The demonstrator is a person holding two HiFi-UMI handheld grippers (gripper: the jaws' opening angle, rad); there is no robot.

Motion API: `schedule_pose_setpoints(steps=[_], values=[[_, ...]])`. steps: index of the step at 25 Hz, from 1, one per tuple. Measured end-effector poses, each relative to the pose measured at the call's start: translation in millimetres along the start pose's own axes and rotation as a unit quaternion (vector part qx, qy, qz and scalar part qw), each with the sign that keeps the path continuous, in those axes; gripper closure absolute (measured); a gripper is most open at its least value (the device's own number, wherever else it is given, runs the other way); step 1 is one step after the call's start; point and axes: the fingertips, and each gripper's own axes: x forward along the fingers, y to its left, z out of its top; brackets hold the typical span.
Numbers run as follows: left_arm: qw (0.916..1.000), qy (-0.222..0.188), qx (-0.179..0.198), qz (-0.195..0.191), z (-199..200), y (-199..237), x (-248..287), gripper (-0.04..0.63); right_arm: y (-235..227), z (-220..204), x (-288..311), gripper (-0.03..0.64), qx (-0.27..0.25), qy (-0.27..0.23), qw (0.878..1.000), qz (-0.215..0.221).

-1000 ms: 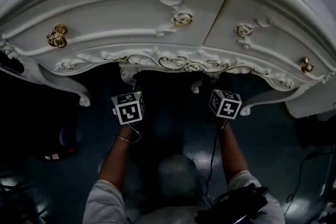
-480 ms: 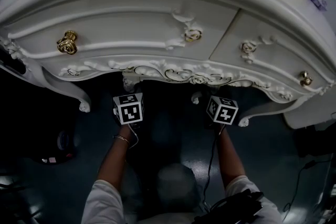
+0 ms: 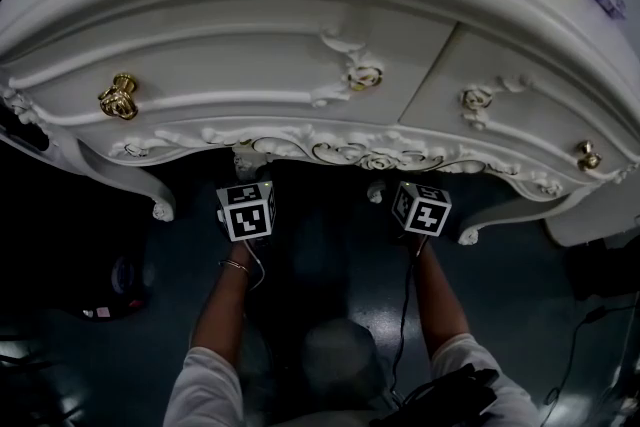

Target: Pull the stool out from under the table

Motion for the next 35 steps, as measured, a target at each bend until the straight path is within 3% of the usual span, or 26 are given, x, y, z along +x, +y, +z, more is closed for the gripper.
schedule_pose_setpoints(steps=[12, 18, 35], values=[[0.9997, -0.011, 0.012, 0.019, -2, 4, 4, 0.313, -2, -4, 5, 0.354, -0.029, 0.006, 1.0, -0.004], [0.9999, 0.011, 0.007, 0.005, -13, 1, 3, 0.314, -2, -7, 2, 0.356, -0.025, 0.022, 0.999, 0.001], [0.9994, 0.024, 0.02, -0.017, -18, -8, -28, 0.316, -1, -25, -32, 0.354, -0.016, 0.02, 1.0, -0.009]])
